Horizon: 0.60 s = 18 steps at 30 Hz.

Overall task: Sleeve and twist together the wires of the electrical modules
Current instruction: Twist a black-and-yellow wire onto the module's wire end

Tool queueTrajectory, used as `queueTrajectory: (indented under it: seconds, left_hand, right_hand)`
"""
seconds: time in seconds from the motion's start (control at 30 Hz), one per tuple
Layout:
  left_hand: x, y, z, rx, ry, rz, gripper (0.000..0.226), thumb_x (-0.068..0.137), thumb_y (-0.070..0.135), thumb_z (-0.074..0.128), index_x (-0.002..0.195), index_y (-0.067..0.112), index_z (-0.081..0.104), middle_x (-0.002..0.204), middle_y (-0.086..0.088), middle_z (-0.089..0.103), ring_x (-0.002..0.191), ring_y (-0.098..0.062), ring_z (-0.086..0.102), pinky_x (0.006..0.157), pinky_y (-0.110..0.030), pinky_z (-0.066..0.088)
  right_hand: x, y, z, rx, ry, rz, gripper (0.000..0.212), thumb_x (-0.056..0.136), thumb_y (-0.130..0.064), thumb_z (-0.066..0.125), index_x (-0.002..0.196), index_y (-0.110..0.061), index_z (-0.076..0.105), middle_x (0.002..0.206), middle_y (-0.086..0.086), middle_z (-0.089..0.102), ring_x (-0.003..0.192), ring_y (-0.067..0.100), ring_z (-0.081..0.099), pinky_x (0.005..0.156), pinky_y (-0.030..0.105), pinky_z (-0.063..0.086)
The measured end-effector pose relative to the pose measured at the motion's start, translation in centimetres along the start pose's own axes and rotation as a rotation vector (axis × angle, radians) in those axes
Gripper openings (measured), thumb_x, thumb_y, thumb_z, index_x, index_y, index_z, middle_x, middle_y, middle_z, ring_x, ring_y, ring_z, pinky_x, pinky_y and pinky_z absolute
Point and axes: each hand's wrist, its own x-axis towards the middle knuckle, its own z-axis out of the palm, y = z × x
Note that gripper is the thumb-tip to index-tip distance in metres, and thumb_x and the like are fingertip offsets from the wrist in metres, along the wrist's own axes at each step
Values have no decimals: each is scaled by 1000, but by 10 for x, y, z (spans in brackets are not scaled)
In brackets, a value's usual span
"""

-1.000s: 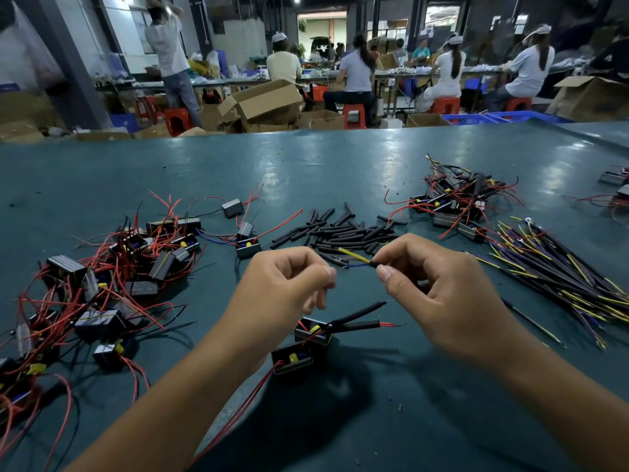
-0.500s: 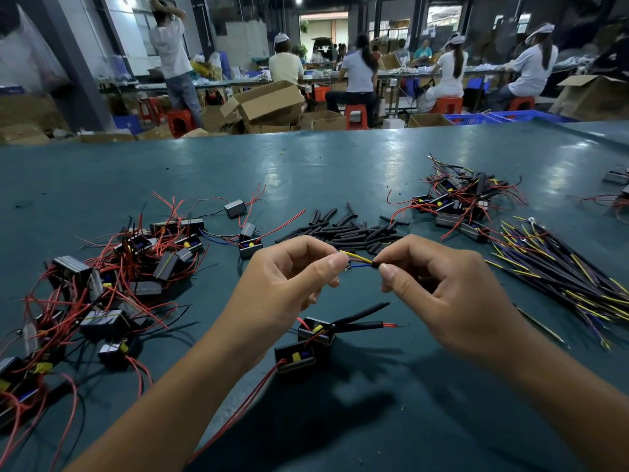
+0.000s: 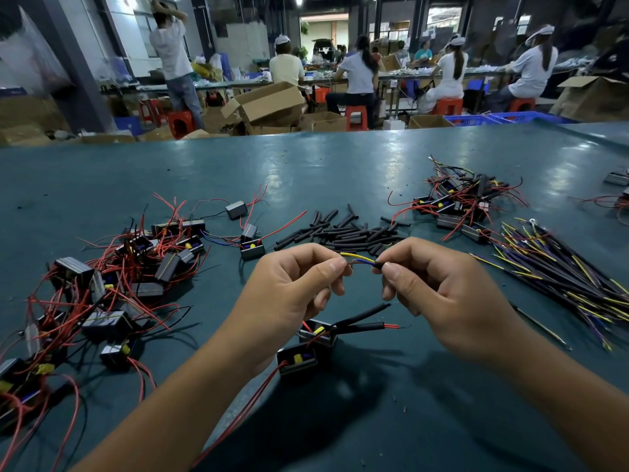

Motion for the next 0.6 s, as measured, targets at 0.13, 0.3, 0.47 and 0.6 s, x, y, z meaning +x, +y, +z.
queueTrajectory:
  seconds: [0.13,0.3,0.47,0.6]
  left_hand:
    - [0,-2,0,69,10,48,16,89,24,64,75,19,72,63,0,62,51,-8,44,49,-15,35]
    - [0,-1,0,203,40,107,18,90,22,64,72,19,69,58,5,61,52,-4,50,51,-13,38]
    - [-2,2,-7,606,47,333,24,90,42,58,80,22,66,66,6,60,51,-13,45,50,-25,34]
    - [0,14,-17,929,13,560,21,93,29,57,79,16,64,69,15,52,62,-9,50,59,-22,39]
  right_hand:
    - [1,0,0,-10,8,-5,12,93,-37,52,95,-31,63,74,-6,68,54,32,49,50,48,43]
    - [1,1,-1,-88,2,-34,15,98,-35,49,92,-29,62,71,-7,67,46,30,47,44,45,39]
    - [2,-1,-5,-333,-18,-119,17,99,-31,47,93,-25,61,69,-23,62,41,17,45,43,35,39]
    - [6,-5,-15,-472,-34,-150,20,100,-30,45,94,-22,62,65,-21,61,45,11,47,48,24,37]
